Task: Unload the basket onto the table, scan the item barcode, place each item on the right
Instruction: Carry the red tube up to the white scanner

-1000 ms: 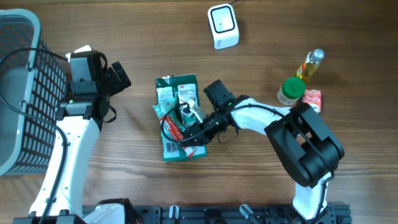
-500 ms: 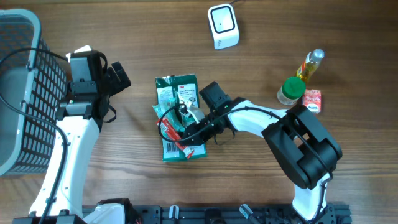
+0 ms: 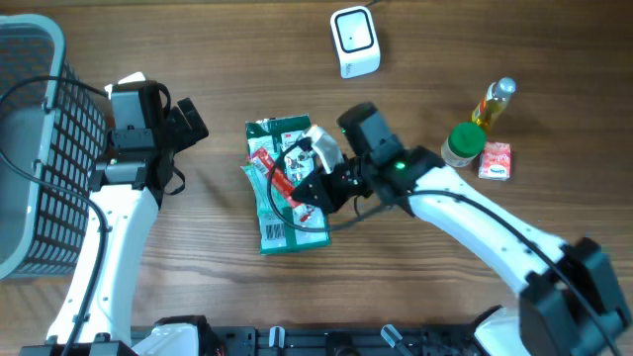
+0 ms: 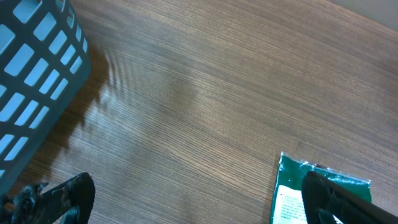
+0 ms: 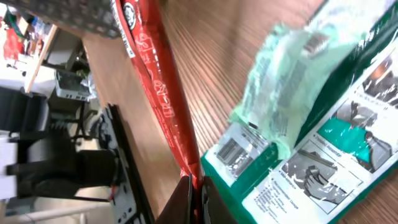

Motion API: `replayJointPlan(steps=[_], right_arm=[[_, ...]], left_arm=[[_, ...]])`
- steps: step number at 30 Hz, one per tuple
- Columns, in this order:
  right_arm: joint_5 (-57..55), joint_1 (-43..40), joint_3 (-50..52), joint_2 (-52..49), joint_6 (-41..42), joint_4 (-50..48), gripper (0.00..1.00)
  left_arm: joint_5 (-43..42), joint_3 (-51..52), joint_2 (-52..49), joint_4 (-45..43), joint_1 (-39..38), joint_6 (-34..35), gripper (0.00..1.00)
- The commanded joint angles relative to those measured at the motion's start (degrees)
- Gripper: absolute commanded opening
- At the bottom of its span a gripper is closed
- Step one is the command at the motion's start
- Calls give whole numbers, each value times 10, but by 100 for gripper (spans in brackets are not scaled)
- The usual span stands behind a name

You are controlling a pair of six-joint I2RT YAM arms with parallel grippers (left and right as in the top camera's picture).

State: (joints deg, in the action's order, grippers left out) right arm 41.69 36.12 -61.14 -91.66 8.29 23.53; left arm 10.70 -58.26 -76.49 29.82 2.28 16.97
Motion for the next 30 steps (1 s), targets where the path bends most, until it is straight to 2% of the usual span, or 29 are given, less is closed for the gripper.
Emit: replayJointPlan(steps=[1,4,5,7,9,11,13,15,16,19,22,25,27,30], right_arm=[[31,-2,-9,24,-94,19,4],[57,-18,-9,52,-266,146,4],[53,-39,-9,67,-341,221,5],[61,-77,-9,84,-431,335,4],[74,-90,-9,85,-477,396,4],[55,-90,-9,85,-467,385,4],[-58,-90,-20,85,-367,342,5],[-165,-90,-82,85,-309,336,4],[-233,-90,-153,85,-271,343,4],[-351,-90,-333,73,-269,381,4],[-411,-90,-470,19,-293,422,4],[-537,-90,-480,-33,-295,400,4],[-546,-90,-480,-93,-353,379,4],[-667,-90,-480,-191,-354,304,4]], left_arm=[[5,-5,3,-2,2,-7,100],[5,-5,3,-2,2,-7,100],[5,-5,3,-2,2,-7,100],[5,-5,3,-2,2,-7,100],[5,-5,3,-2,2,-7,100],[5,-5,3,-2,2,-7,100],[5,-5,3,-2,2,-7,100],[5,-5,3,-2,2,-7,100],[5,-5,3,-2,2,-7,100],[5,-5,3,-2,2,-7,100],[5,-5,3,-2,2,-7,100],[5,-5,3,-2,2,-7,100],[5,-5,3,-2,2,-7,100],[5,-5,3,-2,2,-7,100]])
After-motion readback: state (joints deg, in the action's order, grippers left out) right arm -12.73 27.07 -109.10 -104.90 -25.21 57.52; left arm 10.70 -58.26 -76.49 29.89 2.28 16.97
